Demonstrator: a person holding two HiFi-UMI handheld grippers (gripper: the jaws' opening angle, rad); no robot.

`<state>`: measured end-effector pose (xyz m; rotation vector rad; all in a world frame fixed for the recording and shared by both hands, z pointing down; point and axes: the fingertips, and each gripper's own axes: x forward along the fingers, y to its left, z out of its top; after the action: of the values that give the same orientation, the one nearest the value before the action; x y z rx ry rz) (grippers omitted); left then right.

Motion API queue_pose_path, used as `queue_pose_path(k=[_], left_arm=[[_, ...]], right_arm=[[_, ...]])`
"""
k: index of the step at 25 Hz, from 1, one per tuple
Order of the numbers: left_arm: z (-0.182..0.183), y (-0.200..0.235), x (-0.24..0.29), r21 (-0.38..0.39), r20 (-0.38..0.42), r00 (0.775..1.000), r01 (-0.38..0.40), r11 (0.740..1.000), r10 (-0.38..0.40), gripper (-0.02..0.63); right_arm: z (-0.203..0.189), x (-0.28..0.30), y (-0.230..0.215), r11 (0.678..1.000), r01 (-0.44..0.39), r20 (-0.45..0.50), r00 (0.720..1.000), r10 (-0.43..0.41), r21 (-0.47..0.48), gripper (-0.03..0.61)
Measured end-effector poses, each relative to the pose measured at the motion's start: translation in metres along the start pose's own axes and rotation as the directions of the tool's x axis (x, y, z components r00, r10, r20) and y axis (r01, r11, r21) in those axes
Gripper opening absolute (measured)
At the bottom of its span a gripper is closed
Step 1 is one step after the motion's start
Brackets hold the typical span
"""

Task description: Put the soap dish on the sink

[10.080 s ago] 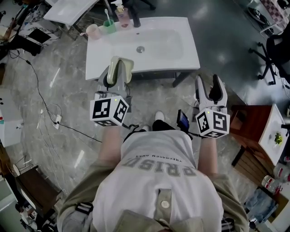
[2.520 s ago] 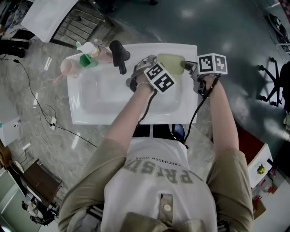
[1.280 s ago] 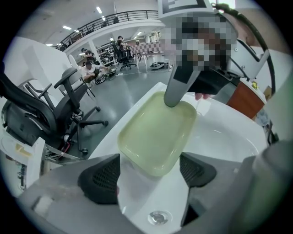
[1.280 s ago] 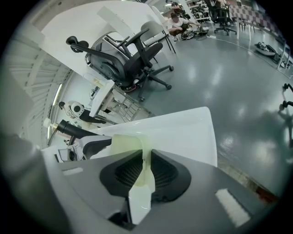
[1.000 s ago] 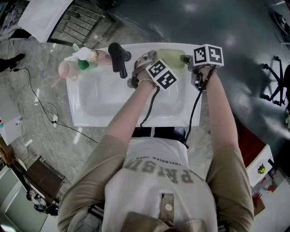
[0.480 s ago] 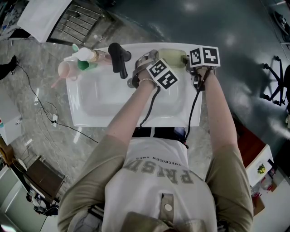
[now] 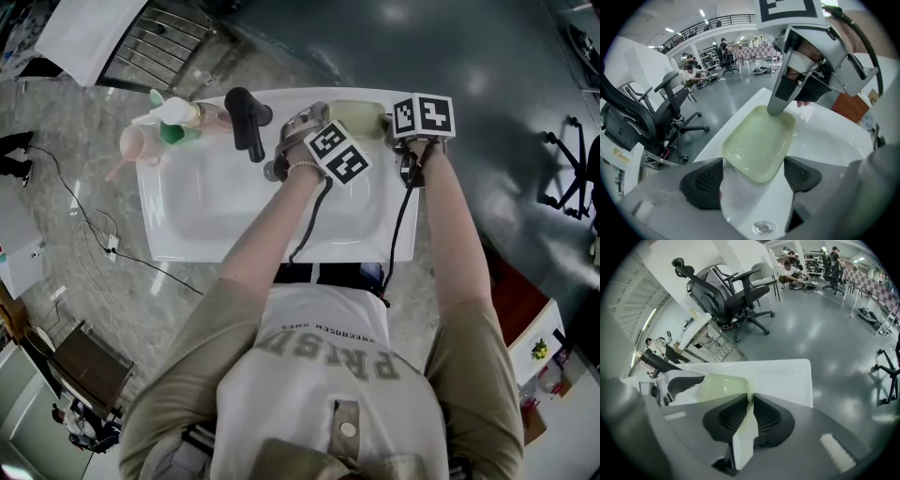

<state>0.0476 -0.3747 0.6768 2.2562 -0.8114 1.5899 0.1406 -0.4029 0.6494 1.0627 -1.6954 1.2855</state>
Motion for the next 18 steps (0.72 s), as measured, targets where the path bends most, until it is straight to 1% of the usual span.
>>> queue_pose_path(k=[7,10,12,18], left_arm=[[-0.0009,0.0001,0.0007,-0.005,-0.001,1.000,0.006,1.000,-0.006,0.425],[-0.0022,0.0005,0.0020,-0.003,-0.006,1.000,0.005,1.000,-0.005,0.423],[-0.0029,0.0008,0.0023,-0.001,-0.007,1.000,0.006,1.000,-0.006,0.425],[-0.0044,0.0047,-0.0030,-0.009,-0.001,1.000,0.000,1.000,0.000,0.423]], right_arm=[[0.0003,0.0007,-0.0001,1.000,0.002,0.004,1.000,-0.002,0.009,0.046],[0.0013,0.0019,-0.0002,0.999,-0.026,0.028,0.999,0.025,0.044,0.049],[0.0019,0.0016,-0.0001,0.997,-0.045,0.042,0.998,0.043,0.063,0.066],[0.0045,-0.0029,0.0019,0.995,-0.067,0.080,0.995,0.061,0.072,0.084]])
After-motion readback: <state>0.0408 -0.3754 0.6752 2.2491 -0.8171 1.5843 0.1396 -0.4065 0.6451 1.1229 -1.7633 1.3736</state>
